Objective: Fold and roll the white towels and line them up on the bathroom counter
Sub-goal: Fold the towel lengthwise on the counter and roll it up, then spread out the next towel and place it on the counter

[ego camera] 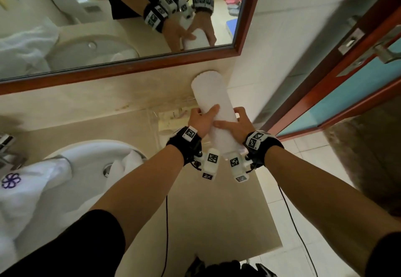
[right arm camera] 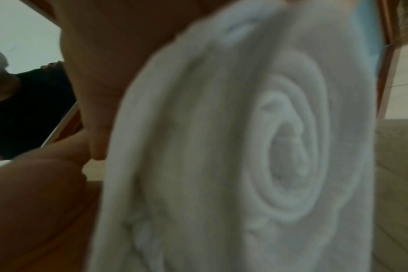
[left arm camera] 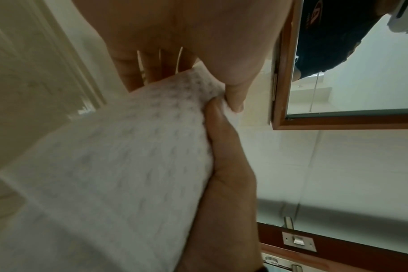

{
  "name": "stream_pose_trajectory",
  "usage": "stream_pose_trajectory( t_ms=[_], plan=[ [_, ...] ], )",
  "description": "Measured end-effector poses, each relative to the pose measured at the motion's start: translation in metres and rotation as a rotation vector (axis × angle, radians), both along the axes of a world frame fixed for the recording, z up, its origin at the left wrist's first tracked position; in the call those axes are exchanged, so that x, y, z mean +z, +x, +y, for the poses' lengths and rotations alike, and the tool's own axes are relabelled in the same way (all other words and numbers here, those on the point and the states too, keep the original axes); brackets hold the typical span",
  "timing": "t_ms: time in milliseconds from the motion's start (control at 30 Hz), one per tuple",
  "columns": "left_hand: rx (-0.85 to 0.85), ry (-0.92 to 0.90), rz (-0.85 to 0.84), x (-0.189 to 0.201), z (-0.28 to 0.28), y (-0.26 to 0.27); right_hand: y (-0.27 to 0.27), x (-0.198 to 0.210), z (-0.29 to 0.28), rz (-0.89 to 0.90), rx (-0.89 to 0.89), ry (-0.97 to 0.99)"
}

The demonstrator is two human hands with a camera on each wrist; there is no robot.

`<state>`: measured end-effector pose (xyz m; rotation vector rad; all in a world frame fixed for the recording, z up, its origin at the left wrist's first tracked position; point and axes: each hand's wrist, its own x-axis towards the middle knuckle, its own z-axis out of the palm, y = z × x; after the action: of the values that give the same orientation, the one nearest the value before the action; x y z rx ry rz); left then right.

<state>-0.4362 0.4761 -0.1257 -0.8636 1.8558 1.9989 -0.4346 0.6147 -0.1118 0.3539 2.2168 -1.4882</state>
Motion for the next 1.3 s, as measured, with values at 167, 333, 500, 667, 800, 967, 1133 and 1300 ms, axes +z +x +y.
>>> stream_pose_trajectory(
  t_ms=[167,333,500,667,800,967,1133,1300],
  plan=[
    [0.012,0.045,-0.030,0.005,-0.002,-0.003,-0.003,0.003,-0.001,0.036,0.043,0.158],
    [-0.002,0.038,-0.022,0.009,-0.001,-0.001,-0.011,0.011,0.003,0.043,0.124,0.238],
    [0.032,0.063,-0.048,0.015,0.000,-0.007,-0.007,0.013,0.004,0.131,0.157,0.276],
    [0.032,0.089,-0.052,0.019,-0.004,-0.007,-0.007,0.015,-0.001,0.360,0.178,0.304],
    [0.028,0.107,-0.037,0.018,-0.004,-0.003,-0.008,0.012,-0.004,0.345,0.173,0.299],
    [0.008,0.141,-0.035,0.020,-0.002,0.001,-0.011,0.013,0.000,0.294,0.172,0.292],
    [0.015,0.113,-0.038,0.026,-0.003,0.005,-0.008,0.019,0.001,0.265,0.213,0.298],
    [0.052,0.115,-0.025,0.031,-0.006,0.009,-0.010,0.030,0.003,0.268,0.177,0.306]
  ],
)
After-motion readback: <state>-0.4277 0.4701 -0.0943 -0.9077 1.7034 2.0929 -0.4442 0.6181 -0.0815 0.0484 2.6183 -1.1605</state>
